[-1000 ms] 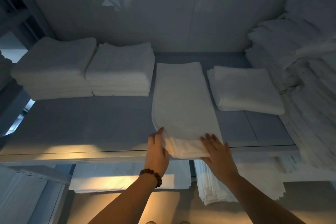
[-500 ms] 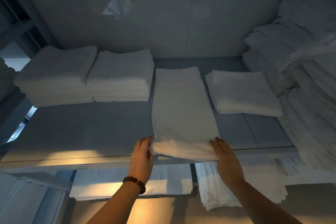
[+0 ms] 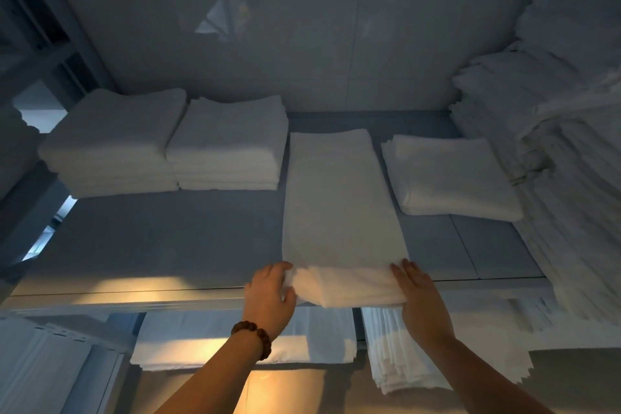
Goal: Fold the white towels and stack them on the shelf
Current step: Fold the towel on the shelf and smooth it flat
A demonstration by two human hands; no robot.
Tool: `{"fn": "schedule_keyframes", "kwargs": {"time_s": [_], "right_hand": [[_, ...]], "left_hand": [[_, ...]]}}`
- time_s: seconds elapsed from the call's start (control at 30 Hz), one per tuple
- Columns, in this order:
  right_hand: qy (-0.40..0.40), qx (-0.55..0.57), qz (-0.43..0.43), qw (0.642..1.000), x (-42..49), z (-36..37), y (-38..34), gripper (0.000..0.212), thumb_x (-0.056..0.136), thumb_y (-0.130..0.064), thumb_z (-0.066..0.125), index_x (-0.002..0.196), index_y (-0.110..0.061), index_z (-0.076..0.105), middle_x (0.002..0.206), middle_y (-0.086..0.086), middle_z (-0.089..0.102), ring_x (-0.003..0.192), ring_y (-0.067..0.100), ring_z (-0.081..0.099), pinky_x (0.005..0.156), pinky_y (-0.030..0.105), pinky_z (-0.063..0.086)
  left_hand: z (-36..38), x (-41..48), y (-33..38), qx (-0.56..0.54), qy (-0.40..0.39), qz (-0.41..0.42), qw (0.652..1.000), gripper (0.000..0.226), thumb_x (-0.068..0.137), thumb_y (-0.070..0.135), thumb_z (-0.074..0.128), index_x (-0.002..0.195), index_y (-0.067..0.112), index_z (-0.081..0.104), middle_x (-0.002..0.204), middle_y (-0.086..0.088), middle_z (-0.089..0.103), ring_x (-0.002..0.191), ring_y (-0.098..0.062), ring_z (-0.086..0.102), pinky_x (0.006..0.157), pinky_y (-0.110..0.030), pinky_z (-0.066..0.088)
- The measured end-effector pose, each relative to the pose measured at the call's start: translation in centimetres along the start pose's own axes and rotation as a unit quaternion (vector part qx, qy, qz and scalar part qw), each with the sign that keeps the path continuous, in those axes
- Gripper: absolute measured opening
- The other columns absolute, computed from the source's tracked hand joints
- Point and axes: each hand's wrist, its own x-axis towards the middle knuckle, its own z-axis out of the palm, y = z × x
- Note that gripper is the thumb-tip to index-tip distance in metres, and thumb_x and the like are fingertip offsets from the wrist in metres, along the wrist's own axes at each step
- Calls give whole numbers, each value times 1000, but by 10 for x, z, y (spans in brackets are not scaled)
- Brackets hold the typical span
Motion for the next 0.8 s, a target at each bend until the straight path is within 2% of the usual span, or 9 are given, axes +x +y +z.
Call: {"fn": "schedule_keyframes", "kwargs": {"time_s": [0.07,0.17,0.27,0.37,0.43,0.53,0.67,0.73,0.8], "right_hand": [[-3,-4,-3,1000,-1,0,0,70,86,8,43,147,-22,24,157,3,17,146,20,12,118,30,3],[-17,-12,-14,1000,-3,1,0,70,89,3,41,148,-24,16,159,0,8,147,17,5,116,28,-3],[-26,-14,-14,999,-4,2,0,70,90,3,40,149,-23,13,159,1,3,147,17,1,116,29,-5],[-32,-17,-15,999,-4,2,-1,69,91,0,41,149,-22,12,159,1,2,147,18,0,116,29,-5],[-35,-20,-16,999,-4,2,0,68,92,0,40,150,-22,11,159,3,1,147,19,-1,116,30,-5],[-39,-32,-18,999,-4,4,2,70,92,2,39,150,-22,8,159,3,-1,147,20,-3,116,32,-4],[-52,-51,-21,997,-4,3,5,75,90,3,41,150,-23,4,159,4,-4,147,20,-4,117,33,-3],[-57,-60,-24,996,-4,1,8,76,90,3,41,150,-23,3,159,4,-5,147,20,-4,117,35,-3],[-55,-68,-28,996,-4,0,9,76,90,5,39,150,-24,3,160,3,-4,147,20,-4,117,36,-3]], "left_hand": [[4,2,8,59,33,49,997,35,87,23,57,122,26,52,124,4,53,117,-19,44,100,-35,35],[8,9,20,106,45,82,990,39,85,29,58,124,28,50,125,6,53,120,-19,42,99,-34,32],[11,16,28,115,-23,30,993,39,88,32,50,127,29,43,121,5,56,117,-20,46,98,-34,33],[15,17,32,157,-63,48,984,45,88,33,49,131,29,39,125,1,52,122,-21,40,99,-34,29],[16,14,34,104,-86,61,989,50,88,29,50,135,32,37,130,-1,49,124,-22,37,103,-32,24],[17,9,36,-4,-143,59,988,54,89,29,55,137,39,30,129,2,51,121,-23,45,110,-35,25],[11,7,38,-32,-185,69,980,75,85,28,63,143,42,17,114,5,53,113,-20,52,110,-44,32],[3,8,37,-61,-184,61,979,83,84,25,66,145,43,12,107,7,53,107,-17,55,106,-39,39],[-4,8,36,-104,-162,43,980,81,84,23,68,142,46,16,101,7,55,98,-11,56,98,-29,46]]}}
